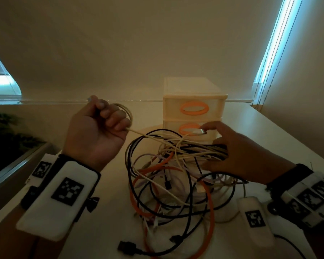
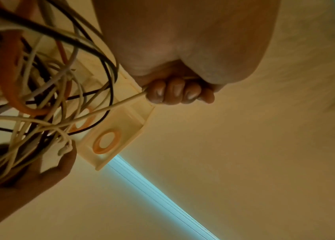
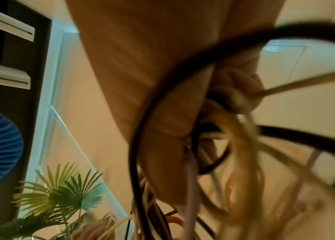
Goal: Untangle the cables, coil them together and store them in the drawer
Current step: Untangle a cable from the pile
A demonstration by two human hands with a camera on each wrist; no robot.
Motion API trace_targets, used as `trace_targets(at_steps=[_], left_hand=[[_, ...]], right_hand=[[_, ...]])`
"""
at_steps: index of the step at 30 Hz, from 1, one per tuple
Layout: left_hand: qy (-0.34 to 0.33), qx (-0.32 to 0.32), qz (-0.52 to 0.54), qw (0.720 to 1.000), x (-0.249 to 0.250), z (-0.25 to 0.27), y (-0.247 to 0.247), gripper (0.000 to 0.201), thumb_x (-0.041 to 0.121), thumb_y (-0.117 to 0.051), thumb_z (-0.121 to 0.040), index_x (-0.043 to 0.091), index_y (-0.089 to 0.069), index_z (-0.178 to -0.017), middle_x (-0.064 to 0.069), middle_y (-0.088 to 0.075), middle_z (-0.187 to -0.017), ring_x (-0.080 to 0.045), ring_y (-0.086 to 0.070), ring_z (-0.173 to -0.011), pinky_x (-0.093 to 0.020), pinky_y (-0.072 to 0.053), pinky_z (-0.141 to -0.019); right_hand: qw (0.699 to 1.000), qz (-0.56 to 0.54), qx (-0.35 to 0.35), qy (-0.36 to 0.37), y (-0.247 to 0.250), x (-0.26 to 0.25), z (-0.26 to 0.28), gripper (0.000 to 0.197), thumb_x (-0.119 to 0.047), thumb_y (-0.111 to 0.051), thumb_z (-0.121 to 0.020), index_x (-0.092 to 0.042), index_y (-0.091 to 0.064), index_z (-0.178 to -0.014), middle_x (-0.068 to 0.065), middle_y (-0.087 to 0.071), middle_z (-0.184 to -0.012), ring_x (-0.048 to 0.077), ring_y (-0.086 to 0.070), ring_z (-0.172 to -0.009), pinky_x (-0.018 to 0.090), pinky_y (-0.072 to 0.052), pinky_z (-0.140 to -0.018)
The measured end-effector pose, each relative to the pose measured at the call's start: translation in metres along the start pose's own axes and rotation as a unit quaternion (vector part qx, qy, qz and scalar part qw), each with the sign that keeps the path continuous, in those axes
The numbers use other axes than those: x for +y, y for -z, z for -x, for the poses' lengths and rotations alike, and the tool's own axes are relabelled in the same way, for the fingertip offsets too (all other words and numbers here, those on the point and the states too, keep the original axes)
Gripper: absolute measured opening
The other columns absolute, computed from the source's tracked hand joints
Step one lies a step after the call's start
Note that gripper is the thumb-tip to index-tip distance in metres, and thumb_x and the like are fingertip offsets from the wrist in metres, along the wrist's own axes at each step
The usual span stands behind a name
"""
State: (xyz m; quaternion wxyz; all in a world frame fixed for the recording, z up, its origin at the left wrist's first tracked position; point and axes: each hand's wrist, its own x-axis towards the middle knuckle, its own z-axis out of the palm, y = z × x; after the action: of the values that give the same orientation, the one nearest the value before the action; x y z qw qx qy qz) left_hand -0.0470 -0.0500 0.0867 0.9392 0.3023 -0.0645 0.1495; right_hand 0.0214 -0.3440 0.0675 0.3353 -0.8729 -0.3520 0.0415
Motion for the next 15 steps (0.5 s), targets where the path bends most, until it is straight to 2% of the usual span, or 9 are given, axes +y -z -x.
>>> trace_targets(at_steps=[3,7,11,15], left_hand=[[-0.006,-0.007,-0.026,1.0,0.0,0.0,0.0,0.048,0.033,-0.036,-0.108,0.019,-0.049,-0.064,0.007,-0.032,-0.063,-0.01,-0.026,-0.055,-0.023,-0.026,-0.052],[0.012,-0.028,-0.051,0.998,-0.013,0.004,-0.003,0.047,0.039,-0.038,-0.108,0.019,-0.049,-0.067,0.006,-0.032,-0.064,-0.009,-0.024,-0.055,-0.022,-0.028,-0.051],[0.038,-0.056,-0.069,0.995,-0.03,0.012,-0.009,0.044,0.039,-0.038,-0.107,0.018,-0.048,-0.07,0.005,-0.031,-0.064,-0.01,-0.024,-0.055,-0.023,-0.026,-0.052],[0.068,-0.055,-0.063,0.994,-0.037,0.014,-0.009,0.043,0.038,-0.037,-0.107,0.017,-0.048,-0.071,0.005,-0.03,-0.064,-0.01,-0.023,-0.054,-0.023,-0.025,-0.05]], right_hand=[[0.999,-0.044,0.022,0.019,0.001,-0.004,0.004,0.073,-0.025,-0.087,-0.074,-0.046,-0.042,-0.126,-0.01,-0.078,-0.09,0.01,-0.075,-0.077,0.025,-0.061,-0.073],[0.989,-0.132,0.063,0.011,-0.002,0.003,0.004,0.068,-0.017,-0.087,-0.072,-0.039,-0.052,-0.125,-0.015,-0.077,-0.098,0.007,-0.075,-0.089,0.018,-0.058,-0.079],[0.982,-0.18,0.054,0.021,-0.011,0.004,0.001,0.061,-0.008,-0.081,-0.078,-0.036,-0.058,-0.127,-0.013,-0.075,-0.11,0.008,-0.073,-0.1,0.024,-0.059,-0.086],[0.978,-0.183,0.096,0.021,-0.015,0.011,-0.003,0.054,-0.009,-0.077,-0.083,-0.039,-0.06,-0.125,-0.011,-0.075,-0.109,0.01,-0.073,-0.097,0.032,-0.062,-0.082]])
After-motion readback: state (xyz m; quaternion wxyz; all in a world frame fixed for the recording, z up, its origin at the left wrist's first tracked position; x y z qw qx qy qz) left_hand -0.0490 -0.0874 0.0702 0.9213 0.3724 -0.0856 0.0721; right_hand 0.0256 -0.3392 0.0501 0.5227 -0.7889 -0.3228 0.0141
